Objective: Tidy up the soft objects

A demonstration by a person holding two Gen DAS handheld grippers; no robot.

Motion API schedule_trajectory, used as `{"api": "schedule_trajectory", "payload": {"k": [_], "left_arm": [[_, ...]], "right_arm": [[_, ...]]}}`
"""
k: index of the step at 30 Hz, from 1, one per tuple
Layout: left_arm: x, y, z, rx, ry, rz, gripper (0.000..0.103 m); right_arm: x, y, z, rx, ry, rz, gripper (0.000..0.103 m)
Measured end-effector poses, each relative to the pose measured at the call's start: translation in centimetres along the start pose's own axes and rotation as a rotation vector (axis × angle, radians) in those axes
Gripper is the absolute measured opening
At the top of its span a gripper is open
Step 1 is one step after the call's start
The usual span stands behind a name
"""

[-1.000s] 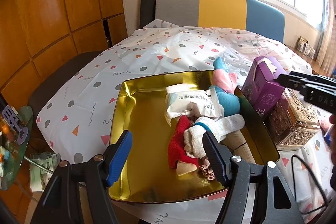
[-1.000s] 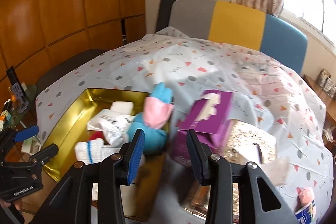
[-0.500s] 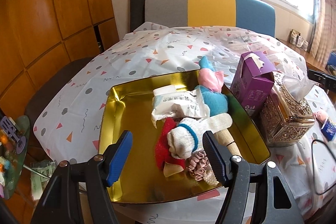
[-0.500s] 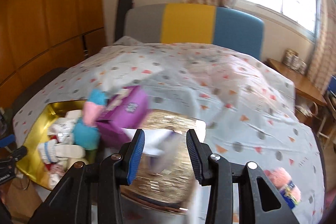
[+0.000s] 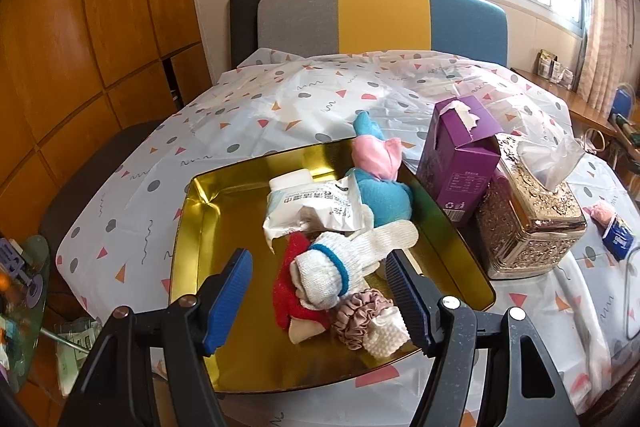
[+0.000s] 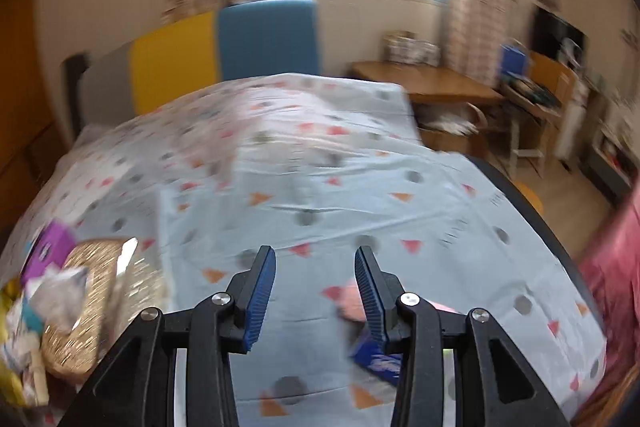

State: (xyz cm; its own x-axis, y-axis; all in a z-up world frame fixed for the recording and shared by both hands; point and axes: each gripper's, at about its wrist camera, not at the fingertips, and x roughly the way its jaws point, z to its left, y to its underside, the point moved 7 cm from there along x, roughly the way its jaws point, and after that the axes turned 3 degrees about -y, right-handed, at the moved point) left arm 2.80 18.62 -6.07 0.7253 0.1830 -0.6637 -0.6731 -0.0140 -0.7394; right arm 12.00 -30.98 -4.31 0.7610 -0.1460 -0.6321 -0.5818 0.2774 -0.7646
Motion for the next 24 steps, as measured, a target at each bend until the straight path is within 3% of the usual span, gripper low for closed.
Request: {"api": "schedule_trajectory", "payload": {"k": [4,6,9,15,24], "left_arm": [[0.3,0.2,-0.3,0.005,0.0,0.014,0.07],[0.4,0.3,-0.5,0.006,0.0,0.017,0.07],[0.6,0.5,-1.0,0.009,0.009,0.024,0.07],[0.6,0.4,-1.8,0.032,0.015,0.021,0.07],[0.5,0.0,-2.6,0.053,0.028,0.013,0.073]], "right_arm": [[1.3,0.8,-8.2,0.271,0.09,0.0,0.041],[2.0,2.3,-11.2,0.394,0.13,0.041,0.041],[2.7,4.0,-13.8,0.573,0.105,0.092,0.041],[3.4,6.0,-14.6,0.673,0.088,0.163,0.041],[4.3,6.3,-12.1,0.625,0.023,0.228,0.041]]}}
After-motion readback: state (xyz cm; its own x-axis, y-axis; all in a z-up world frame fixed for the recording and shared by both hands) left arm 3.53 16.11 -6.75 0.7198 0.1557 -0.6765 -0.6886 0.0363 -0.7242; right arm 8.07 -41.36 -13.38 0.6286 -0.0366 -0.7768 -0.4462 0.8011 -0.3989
